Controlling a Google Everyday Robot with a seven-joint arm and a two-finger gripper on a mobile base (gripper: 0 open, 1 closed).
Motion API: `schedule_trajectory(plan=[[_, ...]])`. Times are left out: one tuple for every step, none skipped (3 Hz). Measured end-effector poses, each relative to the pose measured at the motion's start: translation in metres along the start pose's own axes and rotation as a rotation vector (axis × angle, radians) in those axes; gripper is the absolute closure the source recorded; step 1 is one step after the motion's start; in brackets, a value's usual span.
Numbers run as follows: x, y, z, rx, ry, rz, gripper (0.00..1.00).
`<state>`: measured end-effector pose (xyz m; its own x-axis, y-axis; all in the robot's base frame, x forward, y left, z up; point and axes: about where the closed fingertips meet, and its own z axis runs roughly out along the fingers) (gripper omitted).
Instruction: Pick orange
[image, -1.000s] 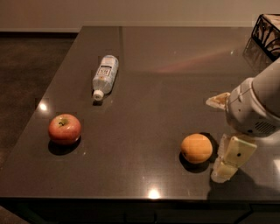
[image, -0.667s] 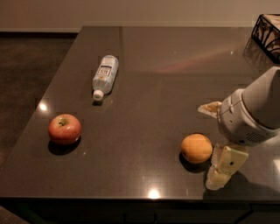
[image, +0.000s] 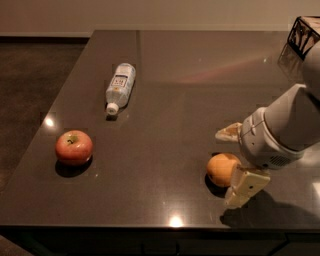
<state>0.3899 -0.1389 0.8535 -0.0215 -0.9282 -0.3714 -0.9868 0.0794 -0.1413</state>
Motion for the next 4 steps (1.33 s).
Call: schedule_trajectory(plan=[[-0.003,-0.001,0.001,-0.003,-0.003,-0.009,0.41],[-0.007,-0.002,-0.001,-0.005,-0.003,-0.016,0.64],[-0.021,-0.005,-0.016,-0.007,0.002,-0.035,0.87],[-0.041,-0.012,-0.042,-0.017,-0.011,-0.042,1.0]])
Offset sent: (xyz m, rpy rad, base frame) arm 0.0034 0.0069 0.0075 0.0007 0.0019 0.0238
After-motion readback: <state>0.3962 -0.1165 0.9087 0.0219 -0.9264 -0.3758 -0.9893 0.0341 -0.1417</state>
